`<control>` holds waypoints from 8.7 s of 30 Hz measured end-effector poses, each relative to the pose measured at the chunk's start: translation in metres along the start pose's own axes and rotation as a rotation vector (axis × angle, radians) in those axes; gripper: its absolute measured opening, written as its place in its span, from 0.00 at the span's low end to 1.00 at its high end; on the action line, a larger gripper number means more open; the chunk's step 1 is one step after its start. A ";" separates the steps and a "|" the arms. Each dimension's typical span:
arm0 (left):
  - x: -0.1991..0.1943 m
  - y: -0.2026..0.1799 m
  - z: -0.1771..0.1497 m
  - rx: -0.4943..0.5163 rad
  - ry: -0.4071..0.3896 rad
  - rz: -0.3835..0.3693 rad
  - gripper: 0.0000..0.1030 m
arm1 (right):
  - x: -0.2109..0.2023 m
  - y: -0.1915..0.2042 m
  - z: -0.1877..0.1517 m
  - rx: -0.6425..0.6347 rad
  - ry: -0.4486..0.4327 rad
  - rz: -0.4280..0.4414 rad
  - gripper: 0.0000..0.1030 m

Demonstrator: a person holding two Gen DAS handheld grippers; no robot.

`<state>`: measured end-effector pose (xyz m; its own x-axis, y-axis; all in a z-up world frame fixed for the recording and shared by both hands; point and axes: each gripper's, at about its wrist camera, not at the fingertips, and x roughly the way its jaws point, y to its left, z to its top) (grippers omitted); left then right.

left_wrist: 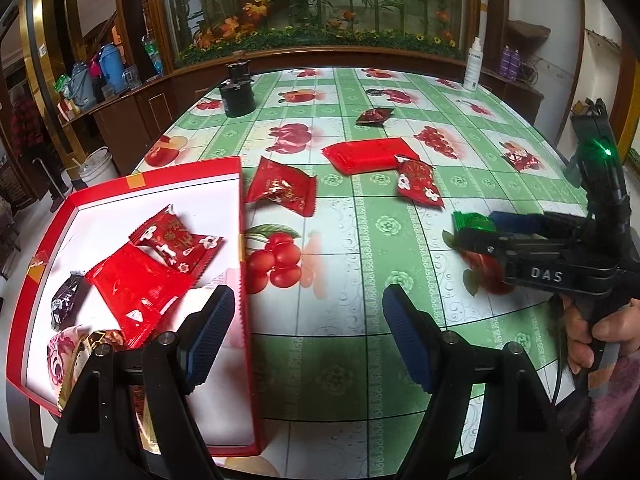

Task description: Organize snacks

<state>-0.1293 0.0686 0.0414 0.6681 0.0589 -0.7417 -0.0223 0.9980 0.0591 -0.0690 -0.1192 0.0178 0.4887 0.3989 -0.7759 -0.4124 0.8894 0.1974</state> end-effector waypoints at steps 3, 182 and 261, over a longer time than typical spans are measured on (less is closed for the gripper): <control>0.003 -0.005 0.002 0.006 0.008 -0.003 0.74 | 0.002 0.001 0.000 -0.028 -0.004 -0.054 0.43; 0.059 -0.073 0.029 0.054 0.061 -0.246 0.71 | -0.009 -0.079 0.013 0.270 -0.079 -0.233 0.39; -0.050 0.154 -0.029 -0.286 -0.170 0.059 0.16 | 0.021 0.186 0.014 -0.095 -0.093 0.465 0.38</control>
<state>-0.1875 0.2200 0.0686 0.7733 0.1360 -0.6193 -0.2561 0.9605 -0.1088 -0.1249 0.0573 0.0466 0.3009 0.7716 -0.5604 -0.6697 0.5894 0.4519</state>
